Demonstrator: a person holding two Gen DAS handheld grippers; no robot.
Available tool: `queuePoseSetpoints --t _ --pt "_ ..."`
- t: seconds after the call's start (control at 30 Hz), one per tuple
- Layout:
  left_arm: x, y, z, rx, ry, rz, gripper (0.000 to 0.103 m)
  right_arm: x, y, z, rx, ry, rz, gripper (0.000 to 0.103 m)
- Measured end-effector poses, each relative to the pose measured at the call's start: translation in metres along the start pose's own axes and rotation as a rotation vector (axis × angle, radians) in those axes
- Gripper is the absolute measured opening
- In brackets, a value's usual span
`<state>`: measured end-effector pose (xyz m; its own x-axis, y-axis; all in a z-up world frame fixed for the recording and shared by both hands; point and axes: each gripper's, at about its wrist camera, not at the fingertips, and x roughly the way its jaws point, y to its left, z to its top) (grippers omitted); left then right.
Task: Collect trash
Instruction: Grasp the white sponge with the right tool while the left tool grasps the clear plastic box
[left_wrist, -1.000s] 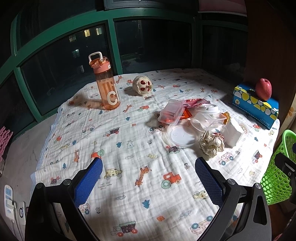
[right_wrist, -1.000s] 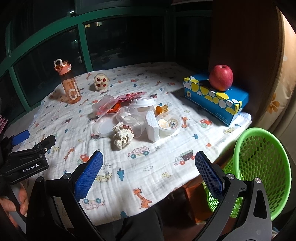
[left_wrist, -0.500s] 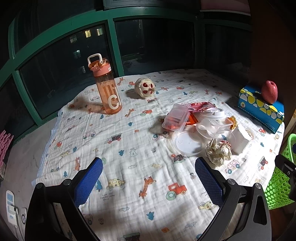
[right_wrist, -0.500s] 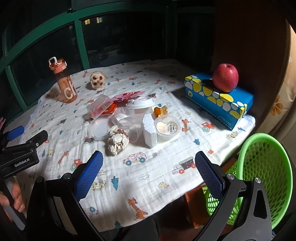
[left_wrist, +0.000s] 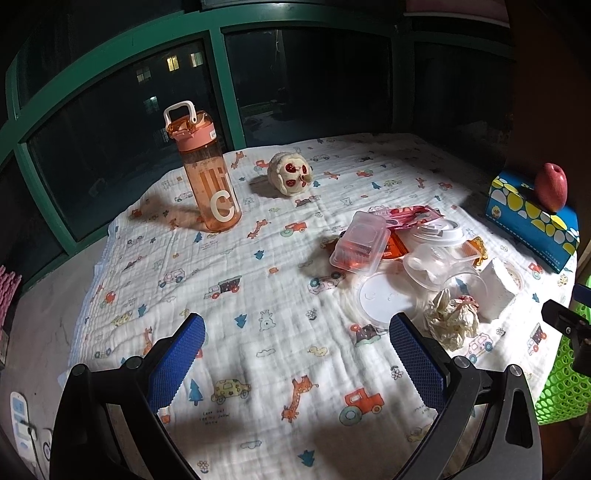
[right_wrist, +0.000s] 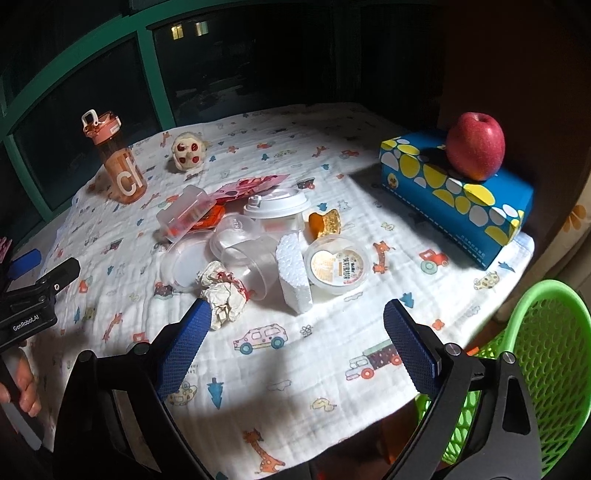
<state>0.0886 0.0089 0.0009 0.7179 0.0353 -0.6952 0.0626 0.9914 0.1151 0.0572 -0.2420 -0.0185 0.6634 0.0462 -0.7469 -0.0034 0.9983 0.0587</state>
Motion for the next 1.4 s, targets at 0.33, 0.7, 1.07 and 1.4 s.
queuePoseSetpoints --t 0.33,0.7,1.07,1.4 --pt "0.022 0.003 0.008 0.015 0.019 -0.007 0.097 0.043 -0.002 0.016 -0.008 0.055 0.036 0.071" --pt "0.05 0.001 0.033 0.032 0.023 -0.051 0.096 0.074 -0.003 0.032 -0.043 0.086 0.034 0.052" --pt "0.094 -0.024 0.061 0.158 0.036 -0.135 0.082 0.084 -0.006 0.03 -0.051 0.115 0.067 0.027" --pt "0.143 -0.045 0.076 0.17 0.104 -0.255 0.077 0.073 -0.006 0.034 -0.06 0.094 0.069 0.025"
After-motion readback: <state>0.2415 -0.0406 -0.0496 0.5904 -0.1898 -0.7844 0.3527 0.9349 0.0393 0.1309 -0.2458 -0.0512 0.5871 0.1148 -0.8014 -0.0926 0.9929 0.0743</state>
